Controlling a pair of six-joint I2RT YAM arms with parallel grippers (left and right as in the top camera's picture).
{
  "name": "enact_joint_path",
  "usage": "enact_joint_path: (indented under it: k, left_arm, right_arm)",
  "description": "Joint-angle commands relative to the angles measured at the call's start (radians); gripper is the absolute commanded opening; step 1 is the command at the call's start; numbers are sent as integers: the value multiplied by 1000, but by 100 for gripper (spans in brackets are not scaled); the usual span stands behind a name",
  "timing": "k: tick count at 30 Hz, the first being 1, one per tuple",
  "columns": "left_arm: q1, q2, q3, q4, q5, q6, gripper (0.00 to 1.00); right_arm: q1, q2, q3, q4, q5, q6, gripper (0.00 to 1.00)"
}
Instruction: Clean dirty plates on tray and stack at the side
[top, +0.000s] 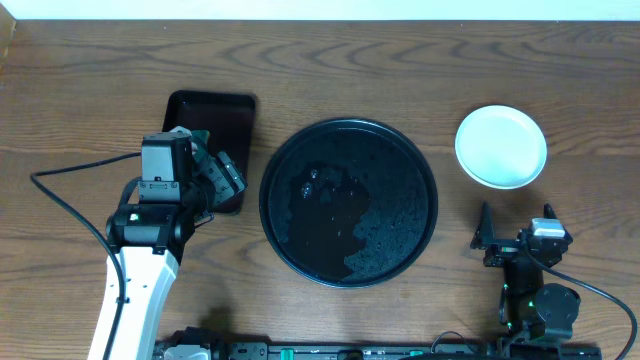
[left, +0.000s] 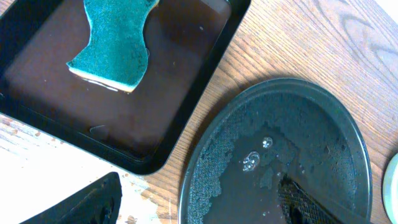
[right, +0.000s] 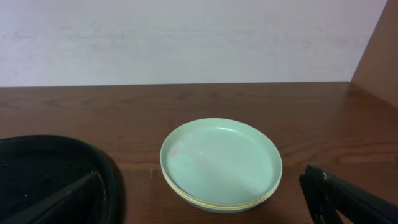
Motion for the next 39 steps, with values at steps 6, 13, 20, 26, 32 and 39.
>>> enact_joint_path:
  k: [6, 13, 20, 26, 32, 39]
  left_arm:
    - [4, 0, -3, 0, 10, 14, 81]
    - [4, 0, -3, 0, 10, 14, 81]
    - [4, 0, -3, -8, 2, 35, 81]
    - [4, 2, -5, -39, -20, 105, 81]
    - [4, -33, -54, -47, -20, 397, 81]
    - [6, -160, -232, 48, -20, 524, 81]
  right_arm:
    - [-10, -7, -2, -5, 0, -1, 99]
    - [-10, -7, -2, -5, 0, -1, 99]
    - [-11, -7, -2, -5, 0, -1, 99]
    - [-11, -7, -2, -5, 0, -1, 99]
    - [-10, -7, -2, -4, 0, -1, 99]
    - [-10, -7, -2, -5, 0, -1, 99]
